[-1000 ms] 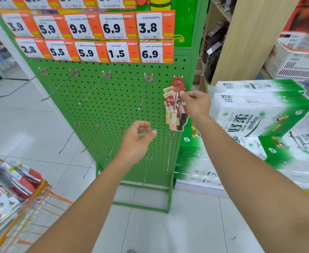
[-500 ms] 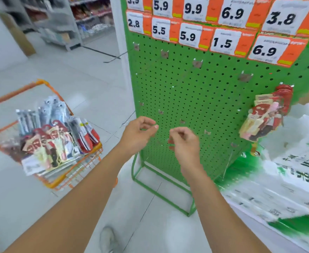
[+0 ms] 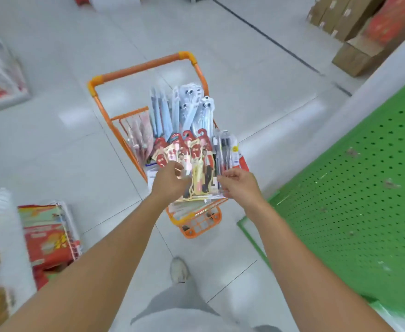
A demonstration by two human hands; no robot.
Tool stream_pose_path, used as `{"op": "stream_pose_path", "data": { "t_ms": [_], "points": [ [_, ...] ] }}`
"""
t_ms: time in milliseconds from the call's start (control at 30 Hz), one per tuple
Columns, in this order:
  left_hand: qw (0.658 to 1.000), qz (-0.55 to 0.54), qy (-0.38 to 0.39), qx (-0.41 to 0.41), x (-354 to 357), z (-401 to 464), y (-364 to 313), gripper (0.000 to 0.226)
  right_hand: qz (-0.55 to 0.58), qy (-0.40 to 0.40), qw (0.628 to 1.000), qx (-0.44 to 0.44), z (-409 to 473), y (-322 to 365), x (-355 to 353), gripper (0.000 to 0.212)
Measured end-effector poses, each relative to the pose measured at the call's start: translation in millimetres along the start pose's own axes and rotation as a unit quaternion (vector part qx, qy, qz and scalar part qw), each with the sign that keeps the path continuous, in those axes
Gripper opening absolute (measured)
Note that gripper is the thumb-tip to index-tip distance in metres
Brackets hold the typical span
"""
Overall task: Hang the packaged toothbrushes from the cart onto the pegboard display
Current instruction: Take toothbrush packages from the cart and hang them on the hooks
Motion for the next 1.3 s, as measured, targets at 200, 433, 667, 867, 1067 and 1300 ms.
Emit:
{"op": "stream_pose_path", "data": {
  "t_ms": [200,433,667,867,1067,1300],
  "points": [
    [0.99,-0.06,-0.074,-0.1,-17,34,50,0.054,-0.072,-0.013,0.997,0.03,56,14,52,0.055],
    [0.98,-0.087,-0.067,-0.168,30,62,69,0.071,-0.191,-0.059,0.977,-0.07,113,51,64,0.048],
    [0.97,0.001,-0.071,-0.233,46,78,73,0.084,-0.225,-0.074,0.969,-0.066,183,74,68,0.09],
    [0.964,0.011,-0.106,-0.245,58,92,66,0.081,-0.27,-0.1,0.954,-0.083,186,82,64,0.057],
    [0.966,-0.045,-0.104,-0.233,60,92,77,0.06,-0.218,-0.052,0.966,-0.132,174,85,65,0.051],
    [0.971,-0.125,-0.096,-0.179,27,70,71,0.038,-0.172,0.01,0.97,-0.172,136,89,63,0.049]
  ]
}}
Point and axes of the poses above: each hand's wrist, its own z-axis towards the middle knuckle, its own x-axis out of the palm, y = z × x, the point moved 1 cm from there along z, towards the middle knuckle, and after that the axes turned 11 degrees about x, right-handed, at the moved point
